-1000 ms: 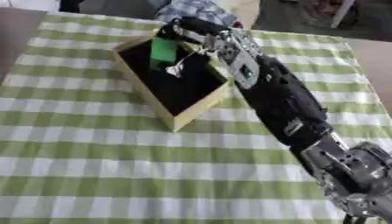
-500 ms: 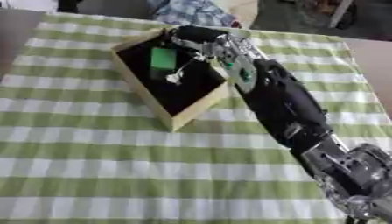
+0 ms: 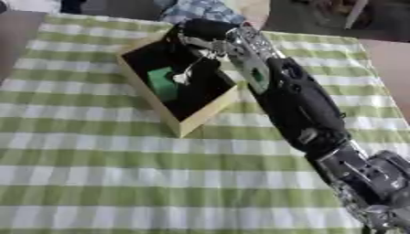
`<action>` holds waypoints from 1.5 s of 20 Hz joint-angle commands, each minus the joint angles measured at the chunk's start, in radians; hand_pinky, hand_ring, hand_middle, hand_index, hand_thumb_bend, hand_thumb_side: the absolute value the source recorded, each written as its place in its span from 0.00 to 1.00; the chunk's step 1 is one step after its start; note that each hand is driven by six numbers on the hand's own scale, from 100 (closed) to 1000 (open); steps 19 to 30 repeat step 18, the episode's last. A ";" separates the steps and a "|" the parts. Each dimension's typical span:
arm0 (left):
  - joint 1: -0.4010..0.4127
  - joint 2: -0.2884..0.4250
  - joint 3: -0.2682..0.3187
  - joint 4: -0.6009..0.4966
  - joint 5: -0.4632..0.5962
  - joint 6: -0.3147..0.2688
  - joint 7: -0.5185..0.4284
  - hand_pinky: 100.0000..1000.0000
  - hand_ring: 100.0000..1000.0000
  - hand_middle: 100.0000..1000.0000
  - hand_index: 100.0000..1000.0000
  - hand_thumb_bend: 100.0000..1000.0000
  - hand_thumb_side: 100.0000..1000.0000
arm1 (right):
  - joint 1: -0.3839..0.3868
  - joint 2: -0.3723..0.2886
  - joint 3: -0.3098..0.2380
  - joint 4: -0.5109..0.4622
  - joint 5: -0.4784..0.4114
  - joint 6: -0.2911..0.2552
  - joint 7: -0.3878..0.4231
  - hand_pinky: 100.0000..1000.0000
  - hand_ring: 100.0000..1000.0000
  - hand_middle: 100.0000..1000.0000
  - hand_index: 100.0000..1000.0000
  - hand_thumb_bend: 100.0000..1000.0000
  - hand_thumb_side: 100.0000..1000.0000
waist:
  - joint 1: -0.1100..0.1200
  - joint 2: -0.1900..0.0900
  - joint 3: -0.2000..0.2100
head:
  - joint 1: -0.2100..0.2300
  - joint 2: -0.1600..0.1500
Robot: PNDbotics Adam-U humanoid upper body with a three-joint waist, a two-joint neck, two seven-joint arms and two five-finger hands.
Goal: Pick up objects on the table and place them in the box.
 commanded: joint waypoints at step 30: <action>0.021 0.025 0.018 -0.014 -0.013 0.000 0.018 0.48 0.57 0.53 0.69 0.00 0.52 | 0.193 -0.431 -0.127 -0.711 -0.533 0.306 -0.249 0.70 0.66 0.53 0.75 0.00 0.56 | 0.035 -0.060 -0.078 | 0.104 0.027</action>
